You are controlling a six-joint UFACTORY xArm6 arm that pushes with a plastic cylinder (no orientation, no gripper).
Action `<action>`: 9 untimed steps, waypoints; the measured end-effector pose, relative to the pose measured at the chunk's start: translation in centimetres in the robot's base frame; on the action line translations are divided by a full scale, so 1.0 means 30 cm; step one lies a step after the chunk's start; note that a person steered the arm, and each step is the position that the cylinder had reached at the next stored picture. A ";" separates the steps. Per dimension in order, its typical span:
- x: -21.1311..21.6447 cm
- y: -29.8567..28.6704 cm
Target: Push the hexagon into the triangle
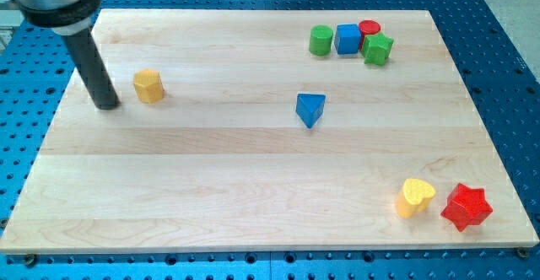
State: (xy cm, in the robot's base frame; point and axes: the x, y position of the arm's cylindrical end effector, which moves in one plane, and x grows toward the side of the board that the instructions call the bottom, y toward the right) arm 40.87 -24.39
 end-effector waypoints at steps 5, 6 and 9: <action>-0.108 0.385; -0.191 0.306; 0.036 0.776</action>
State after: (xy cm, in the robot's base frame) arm 41.96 -1.13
